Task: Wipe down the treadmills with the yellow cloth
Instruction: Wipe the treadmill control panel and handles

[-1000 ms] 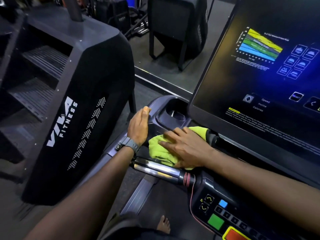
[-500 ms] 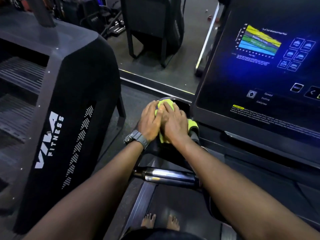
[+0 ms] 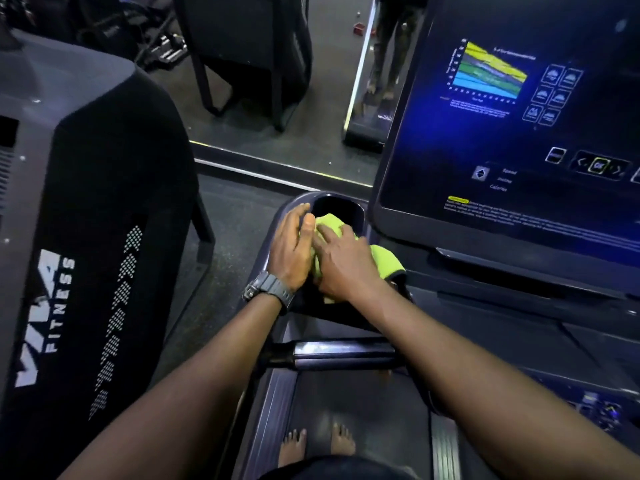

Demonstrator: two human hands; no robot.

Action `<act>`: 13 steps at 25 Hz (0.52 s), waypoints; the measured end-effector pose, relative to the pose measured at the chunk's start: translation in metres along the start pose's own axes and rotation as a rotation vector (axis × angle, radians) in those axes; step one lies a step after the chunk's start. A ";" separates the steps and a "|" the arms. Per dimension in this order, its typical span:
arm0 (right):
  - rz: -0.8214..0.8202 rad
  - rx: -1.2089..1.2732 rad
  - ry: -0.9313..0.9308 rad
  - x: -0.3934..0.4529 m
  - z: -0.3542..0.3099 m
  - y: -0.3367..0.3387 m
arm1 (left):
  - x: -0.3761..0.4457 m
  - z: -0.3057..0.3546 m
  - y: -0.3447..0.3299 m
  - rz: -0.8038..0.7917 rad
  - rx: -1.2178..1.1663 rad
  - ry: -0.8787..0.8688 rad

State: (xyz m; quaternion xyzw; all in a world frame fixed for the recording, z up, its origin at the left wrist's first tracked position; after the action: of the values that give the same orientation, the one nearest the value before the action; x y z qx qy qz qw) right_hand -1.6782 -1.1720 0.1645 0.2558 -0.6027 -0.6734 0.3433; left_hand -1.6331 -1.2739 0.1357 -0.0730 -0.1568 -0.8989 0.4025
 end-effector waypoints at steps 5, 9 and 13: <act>0.013 -0.093 -0.055 -0.004 -0.001 0.010 | -0.002 0.001 -0.002 -0.057 0.014 -0.042; -0.044 -0.219 -0.003 -0.004 -0.009 -0.001 | -0.003 0.003 -0.001 -0.069 0.006 -0.041; -0.037 -0.416 0.012 -0.012 -0.003 0.007 | -0.005 0.002 0.000 -0.062 -0.004 -0.041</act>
State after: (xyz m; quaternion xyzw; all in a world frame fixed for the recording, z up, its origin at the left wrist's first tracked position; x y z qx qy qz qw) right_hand -1.6668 -1.1650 0.1703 0.1941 -0.4438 -0.7881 0.3798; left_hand -1.6304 -1.2696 0.1366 -0.0870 -0.1655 -0.9096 0.3711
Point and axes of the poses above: each hand's wrist, its own x-axis towards the middle knuckle, its own y-axis out of the back of the hand, z = x × y, the point moved 2 cm from there along x, towards the middle knuckle, and after that the axes turned 10 degrees about z, right-handed, at the moved point
